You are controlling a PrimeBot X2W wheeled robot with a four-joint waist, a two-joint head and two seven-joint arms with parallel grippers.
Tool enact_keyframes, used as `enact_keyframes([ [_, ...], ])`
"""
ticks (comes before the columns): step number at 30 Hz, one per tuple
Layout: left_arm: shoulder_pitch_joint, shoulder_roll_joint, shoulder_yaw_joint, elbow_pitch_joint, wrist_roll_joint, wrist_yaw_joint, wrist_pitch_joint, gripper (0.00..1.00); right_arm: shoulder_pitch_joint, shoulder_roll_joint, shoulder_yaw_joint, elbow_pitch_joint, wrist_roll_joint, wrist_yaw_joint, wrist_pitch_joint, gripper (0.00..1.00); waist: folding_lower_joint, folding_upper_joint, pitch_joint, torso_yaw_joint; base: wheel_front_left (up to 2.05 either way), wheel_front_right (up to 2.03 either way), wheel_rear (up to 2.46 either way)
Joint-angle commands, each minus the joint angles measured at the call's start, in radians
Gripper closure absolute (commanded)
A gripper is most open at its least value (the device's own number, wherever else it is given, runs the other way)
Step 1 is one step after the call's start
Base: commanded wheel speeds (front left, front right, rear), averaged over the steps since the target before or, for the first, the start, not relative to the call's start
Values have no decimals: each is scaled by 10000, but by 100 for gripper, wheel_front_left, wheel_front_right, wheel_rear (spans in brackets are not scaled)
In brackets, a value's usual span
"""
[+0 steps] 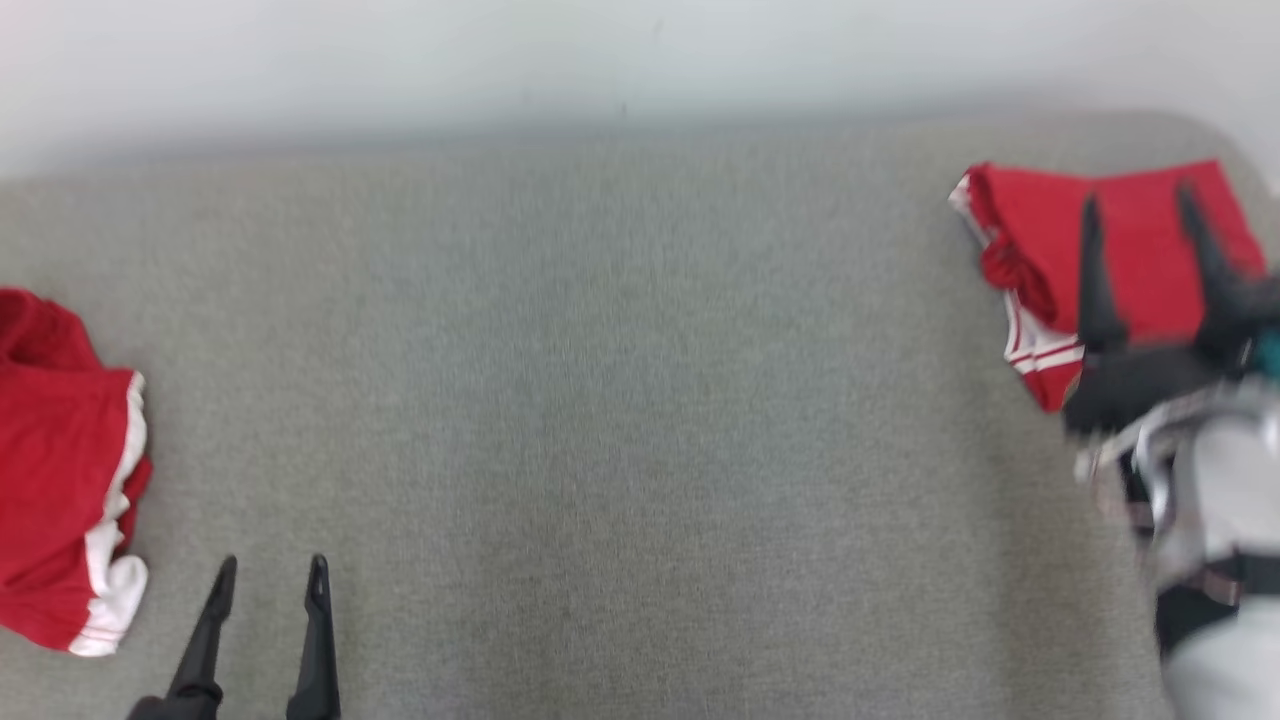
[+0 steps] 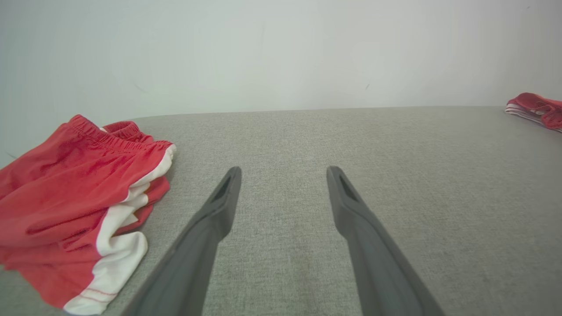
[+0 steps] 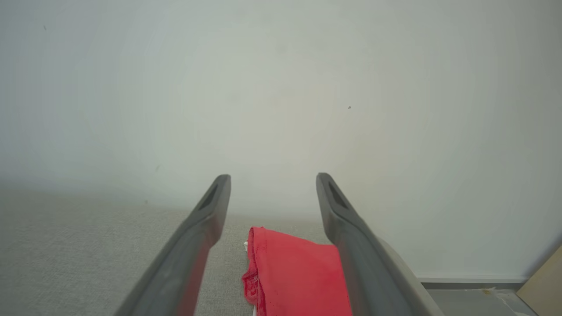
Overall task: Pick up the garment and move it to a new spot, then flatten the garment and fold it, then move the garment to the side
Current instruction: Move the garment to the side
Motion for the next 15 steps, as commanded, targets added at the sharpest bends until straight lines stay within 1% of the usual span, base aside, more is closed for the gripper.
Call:
enact_keyframes([
  [1, 211, -74, -12, 74, 115, 20, -29, 0, 787, 76, 183, -369, 331, -20, -37, 0, 3, 1, -1077, -32, 0, 0, 0],
  [4, 372, -191, -1, 192, 186, 20, -29, 0, 1911, 259, 525, -979, 893, -20, -37, 0, 3, 1, -1484, 58, 0, 0, 0],
  [8, 478, -301, 8, 221, 242, 20, -29, 0, 3262, 590, 910, -1742, 1347, -20, -38, 0, 3, 1, -1866, 148, 0, 0, 0],
  [13, 517, -406, 45, 295, 345, 20, -29, 0, 4639, 1224, 960, -2562, 1486, -20, -28, 0, 3, 1, -2086, 220, 0, 0, 0],
  [15, 522, -433, 3, 365, 360, 20, -29, 0, 5140, 1368, 1000, -2781, 1344, -20, -27, 0, 3, 1, -2167, 259, 0, 0, 0],
])
